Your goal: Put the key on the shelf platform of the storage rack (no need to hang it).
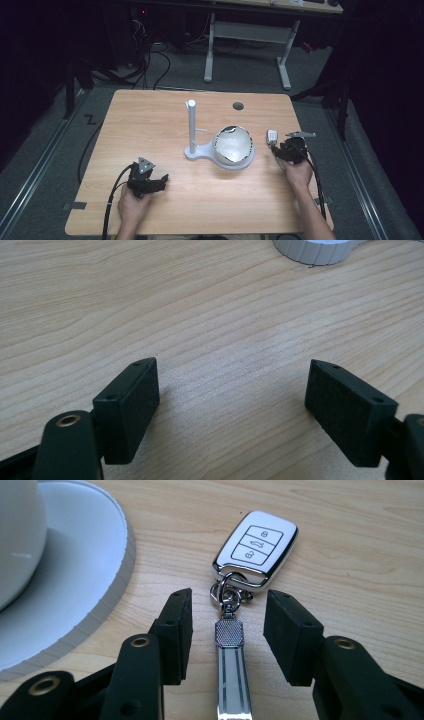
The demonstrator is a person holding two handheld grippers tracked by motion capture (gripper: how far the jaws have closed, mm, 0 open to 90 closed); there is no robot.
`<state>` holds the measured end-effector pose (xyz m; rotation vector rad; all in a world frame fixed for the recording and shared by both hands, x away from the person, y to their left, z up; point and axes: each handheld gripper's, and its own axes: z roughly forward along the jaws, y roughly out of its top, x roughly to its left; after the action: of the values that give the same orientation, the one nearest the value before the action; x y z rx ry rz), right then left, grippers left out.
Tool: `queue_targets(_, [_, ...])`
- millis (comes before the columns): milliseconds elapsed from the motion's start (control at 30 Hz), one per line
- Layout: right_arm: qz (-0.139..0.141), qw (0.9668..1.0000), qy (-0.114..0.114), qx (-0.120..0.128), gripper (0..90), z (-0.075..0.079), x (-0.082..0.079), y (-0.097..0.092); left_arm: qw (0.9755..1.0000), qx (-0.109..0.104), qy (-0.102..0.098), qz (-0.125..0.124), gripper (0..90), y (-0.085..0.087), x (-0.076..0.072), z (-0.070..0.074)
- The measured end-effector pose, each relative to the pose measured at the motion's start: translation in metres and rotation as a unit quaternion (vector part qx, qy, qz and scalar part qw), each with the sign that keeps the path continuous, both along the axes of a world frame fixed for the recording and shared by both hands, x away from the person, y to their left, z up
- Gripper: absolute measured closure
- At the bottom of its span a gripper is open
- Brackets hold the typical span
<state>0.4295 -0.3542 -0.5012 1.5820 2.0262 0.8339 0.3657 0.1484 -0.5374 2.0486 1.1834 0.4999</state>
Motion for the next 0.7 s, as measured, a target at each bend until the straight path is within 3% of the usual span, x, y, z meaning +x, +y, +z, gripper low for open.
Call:
queue_targets(467, [-0.011,0.9996,0.025,-0.005,56.6,-0.011,0.006,0.000,1.0000,0.000,0.000,0.000,22.2,0.000,0.000,0.000])
queue_targets(700, [-0.011,0.9994,0.025,-0.023,59.0,-0.013,0.006,0.004,1.0000,0.001,0.000,0.000,22.1,0.000,0.000,0.000])
